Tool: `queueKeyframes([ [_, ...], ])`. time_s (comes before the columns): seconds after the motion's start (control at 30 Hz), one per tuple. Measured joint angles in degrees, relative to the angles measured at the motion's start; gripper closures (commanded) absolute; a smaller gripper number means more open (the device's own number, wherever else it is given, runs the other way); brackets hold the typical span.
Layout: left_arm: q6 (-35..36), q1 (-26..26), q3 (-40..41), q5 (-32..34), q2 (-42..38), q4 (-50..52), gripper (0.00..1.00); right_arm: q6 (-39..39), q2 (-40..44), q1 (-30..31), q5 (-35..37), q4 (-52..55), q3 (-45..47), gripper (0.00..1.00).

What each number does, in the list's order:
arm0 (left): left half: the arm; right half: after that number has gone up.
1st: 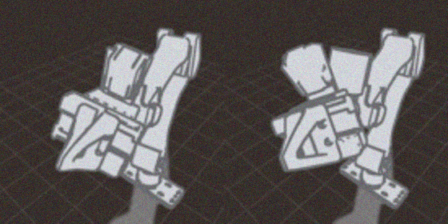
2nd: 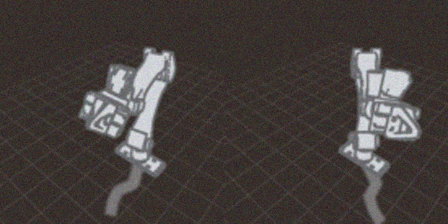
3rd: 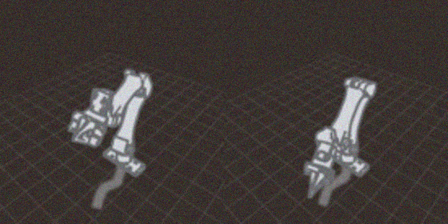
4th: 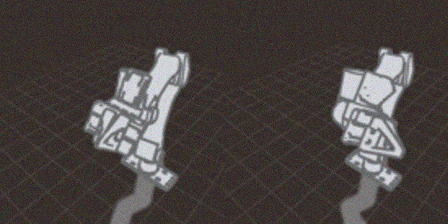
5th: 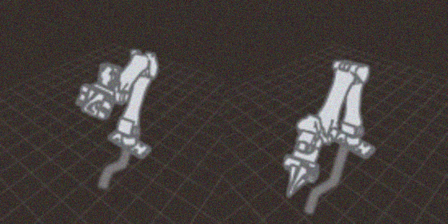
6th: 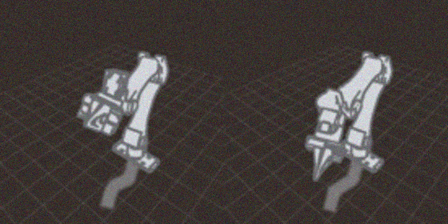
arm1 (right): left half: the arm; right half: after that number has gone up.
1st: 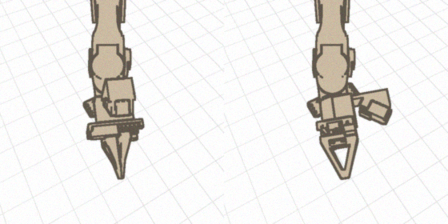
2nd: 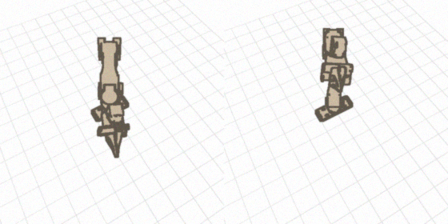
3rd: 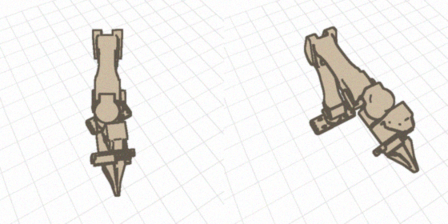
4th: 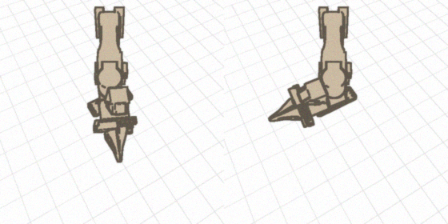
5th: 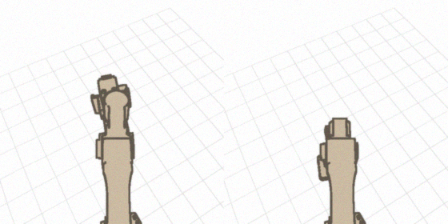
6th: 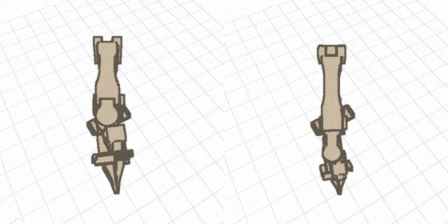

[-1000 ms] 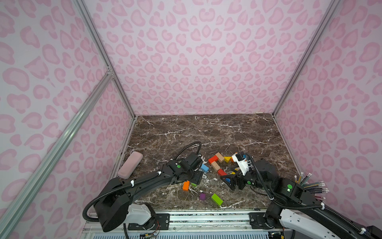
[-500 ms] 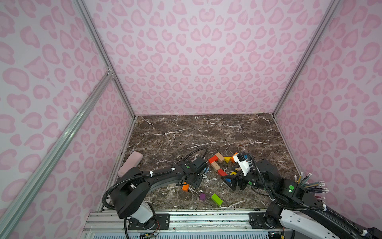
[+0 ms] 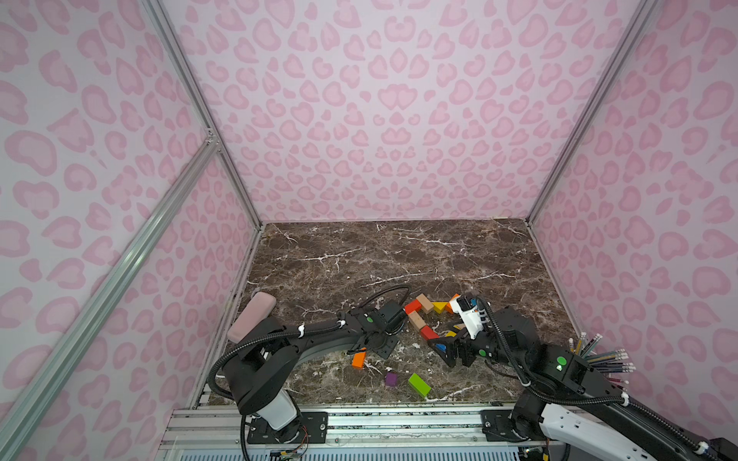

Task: Assemble a heart with building blocks
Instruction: Assemble the building block at the center of the board.

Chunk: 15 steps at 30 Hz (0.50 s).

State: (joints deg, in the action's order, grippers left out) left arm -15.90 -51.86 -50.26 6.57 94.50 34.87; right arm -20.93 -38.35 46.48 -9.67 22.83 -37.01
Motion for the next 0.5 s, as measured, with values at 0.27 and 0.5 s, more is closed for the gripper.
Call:
queueKeyframes([
  [0.27,2.2,0.0,-2.3,0.6,2.4,-1.2,0.69,0.0,0.0,0.0,0.2,0.0,0.0,0.07],
  [0.5,2.6,0.0,-3.3,1.0,3.6,-1.7,0.69,0.0,0.0,0.0,0.6,0.0,0.0,0.07],
])
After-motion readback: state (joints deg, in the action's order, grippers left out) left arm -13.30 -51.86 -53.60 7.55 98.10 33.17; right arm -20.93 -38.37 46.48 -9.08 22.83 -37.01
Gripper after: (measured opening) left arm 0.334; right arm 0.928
